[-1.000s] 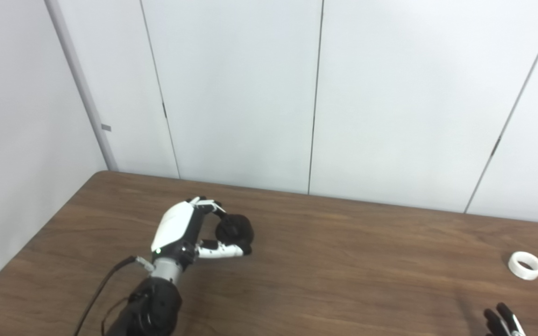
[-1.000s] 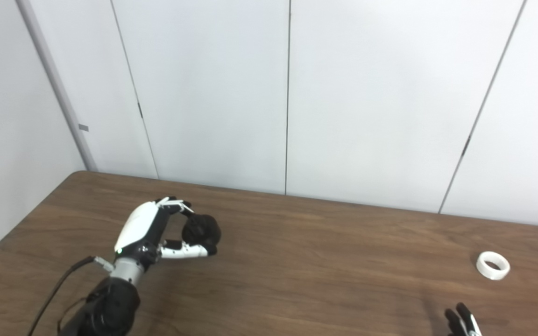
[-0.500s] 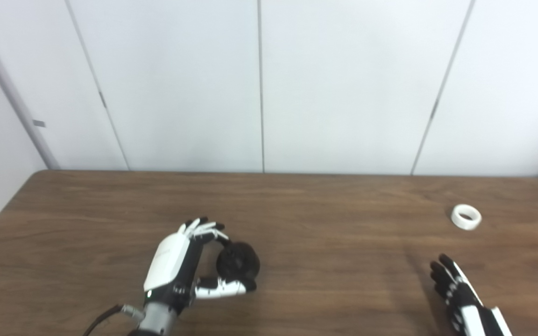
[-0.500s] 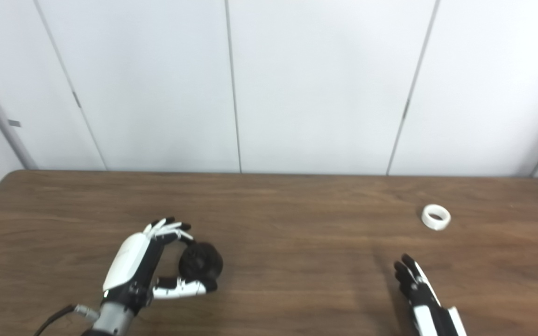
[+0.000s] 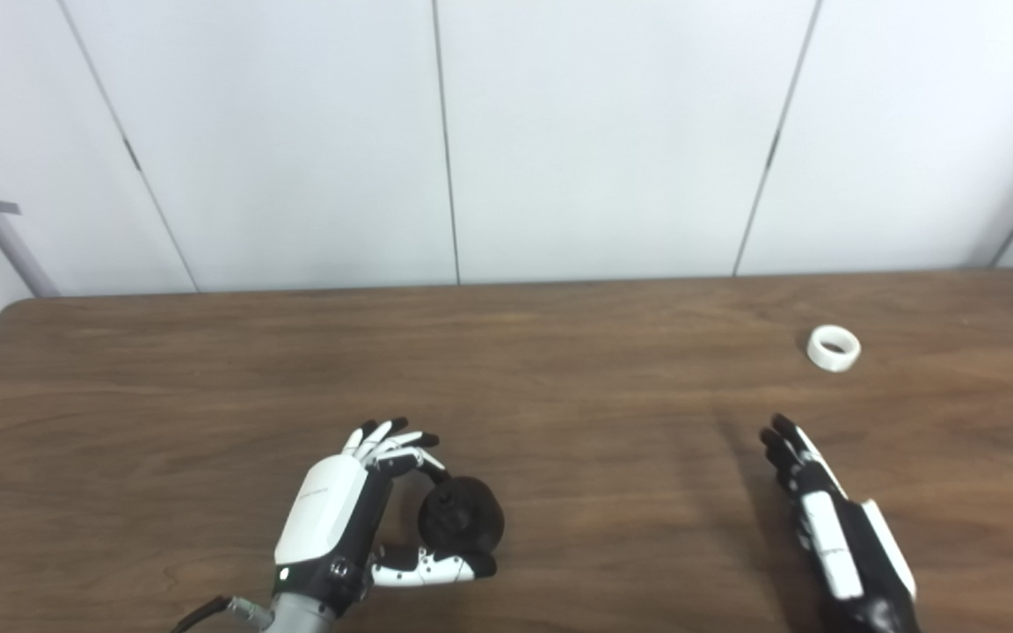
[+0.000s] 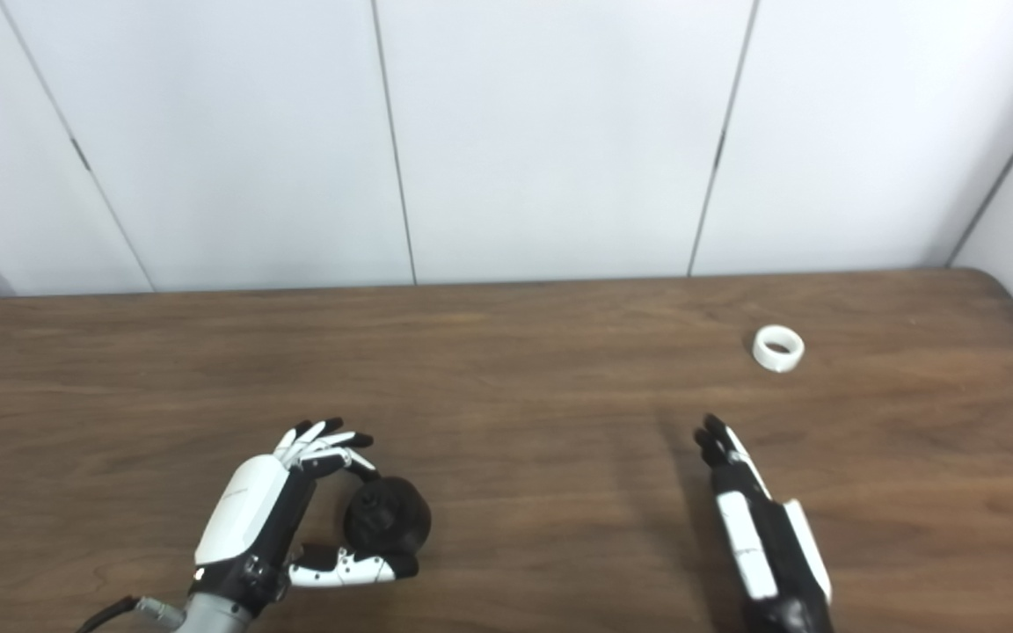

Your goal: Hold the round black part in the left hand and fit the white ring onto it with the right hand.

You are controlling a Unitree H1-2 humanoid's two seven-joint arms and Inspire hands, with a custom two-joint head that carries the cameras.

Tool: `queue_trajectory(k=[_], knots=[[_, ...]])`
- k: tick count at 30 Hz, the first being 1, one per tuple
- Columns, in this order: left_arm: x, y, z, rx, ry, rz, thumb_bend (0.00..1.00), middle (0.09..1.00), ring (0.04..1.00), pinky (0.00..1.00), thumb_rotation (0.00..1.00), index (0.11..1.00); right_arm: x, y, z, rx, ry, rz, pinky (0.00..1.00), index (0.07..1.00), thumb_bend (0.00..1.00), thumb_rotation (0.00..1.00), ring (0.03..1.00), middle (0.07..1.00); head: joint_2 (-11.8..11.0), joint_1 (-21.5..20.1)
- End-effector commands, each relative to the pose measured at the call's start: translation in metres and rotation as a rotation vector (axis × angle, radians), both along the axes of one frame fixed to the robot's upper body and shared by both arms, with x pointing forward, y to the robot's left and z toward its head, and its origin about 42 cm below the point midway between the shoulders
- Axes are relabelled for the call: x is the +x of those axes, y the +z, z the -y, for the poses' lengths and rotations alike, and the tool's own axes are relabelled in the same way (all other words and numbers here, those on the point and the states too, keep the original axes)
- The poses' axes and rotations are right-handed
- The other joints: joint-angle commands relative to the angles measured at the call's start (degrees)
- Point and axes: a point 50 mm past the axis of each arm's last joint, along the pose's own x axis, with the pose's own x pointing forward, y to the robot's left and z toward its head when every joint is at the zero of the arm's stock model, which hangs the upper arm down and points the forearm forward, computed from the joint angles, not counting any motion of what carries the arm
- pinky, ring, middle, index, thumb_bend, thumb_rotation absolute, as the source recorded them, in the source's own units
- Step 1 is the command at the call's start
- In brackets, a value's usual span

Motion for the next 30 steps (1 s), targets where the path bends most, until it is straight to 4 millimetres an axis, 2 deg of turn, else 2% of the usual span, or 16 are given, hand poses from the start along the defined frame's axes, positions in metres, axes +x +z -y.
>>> queue_trajectory(k=[1, 17, 24, 30], knots=[[-0.001, 0.005, 0.005, -0.017, -0.023, 0.034, 0.52, 0.824, 0.949, 1.0, 0.05, 0.487, 0.002, 0.009, -0.017, 0.052, 0.013, 0.029, 0.99, 0.943, 0.62, 0.96, 0.96, 0.936, 0.25, -0.13], [-0.018, -0.014, 0.016, -0.009, -0.043, -0.049, 0.52, 0.831, 0.958, 1.0, 0.05, 0.488, 0.001, 0.019, -0.017, 0.042, 0.011, 0.039, 0.98, 0.937, 0.64, 0.96, 0.957, 0.929, 2.83, -1.77], [-0.019, -0.016, 0.014, 0.02, -0.046, -0.034, 0.52, 0.822, 0.944, 1.0, 0.05, 0.488, 0.001, 0.022, -0.017, 0.046, 0.009, 0.037, 1.0, 0.934, 0.65, 0.96, 0.957, 0.928, 3.38, -2.7], [-0.019, -0.017, 0.011, 0.021, -0.044, -0.04, 0.52, 0.819, 0.942, 1.0, 0.05, 0.488, 0.002, 0.026, -0.016, 0.027, 0.002, 0.04, 0.98, 0.929, 0.64, 0.94, 0.949, 0.925, 3.64, -3.09]])
